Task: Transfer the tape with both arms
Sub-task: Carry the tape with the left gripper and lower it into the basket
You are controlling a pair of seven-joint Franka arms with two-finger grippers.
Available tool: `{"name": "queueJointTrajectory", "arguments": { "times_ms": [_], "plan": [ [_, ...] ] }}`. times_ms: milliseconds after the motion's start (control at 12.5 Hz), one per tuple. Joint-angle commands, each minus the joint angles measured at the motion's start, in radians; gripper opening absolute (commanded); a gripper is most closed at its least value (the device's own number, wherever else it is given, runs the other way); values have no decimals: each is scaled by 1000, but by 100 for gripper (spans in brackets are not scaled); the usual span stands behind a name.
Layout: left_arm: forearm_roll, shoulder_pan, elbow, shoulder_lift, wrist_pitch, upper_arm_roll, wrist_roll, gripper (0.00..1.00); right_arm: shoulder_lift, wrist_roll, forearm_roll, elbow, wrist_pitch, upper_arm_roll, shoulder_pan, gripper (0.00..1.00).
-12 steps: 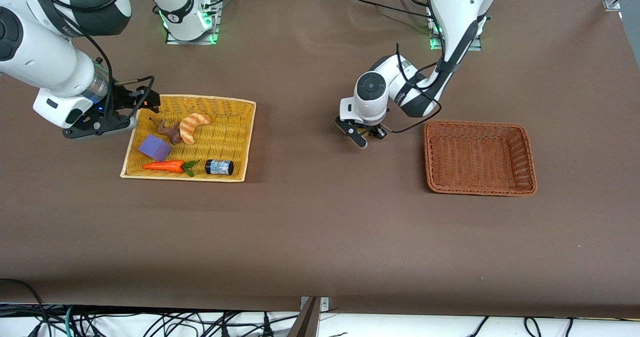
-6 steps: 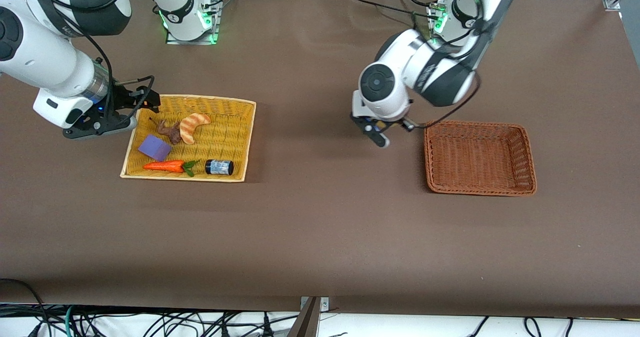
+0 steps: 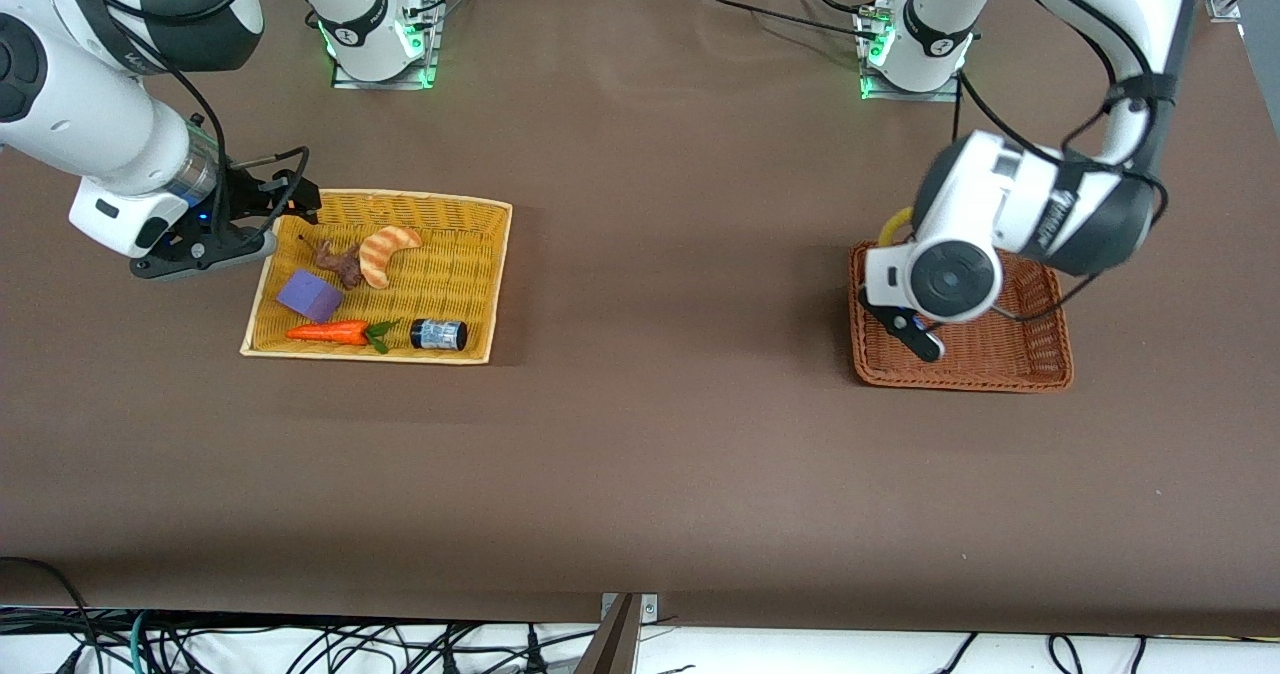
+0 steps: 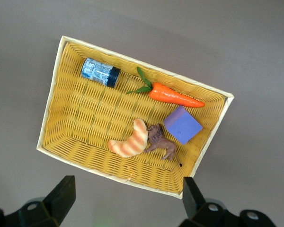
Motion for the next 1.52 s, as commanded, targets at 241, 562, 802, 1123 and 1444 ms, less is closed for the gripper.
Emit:
{"name": "queueJointTrajectory", "arguments": {
  "times_ms": [241, 562, 802, 1123, 1444],
  "plan": [
    [36, 127, -62, 121, 290, -16, 175, 0, -20, -42, 6, -14, 8, 0, 0, 100],
    [30, 142, -86, 114, 330, -22, 159, 100, -20, -38, -13, -4, 12, 0, 0, 100],
    [13, 134, -72, -70, 311, -78, 132, 100, -22, -38, -20, -3, 12, 3, 0, 100],
    [-73, 133, -53, -280, 216, -123, -338, 100, -22, -36, -22, -1, 12, 3, 0, 100],
    [-295, 186, -49, -412, 195, -62, -385, 100, -23, -36, -22, -1, 12, 3, 0, 100]
  ]
}}
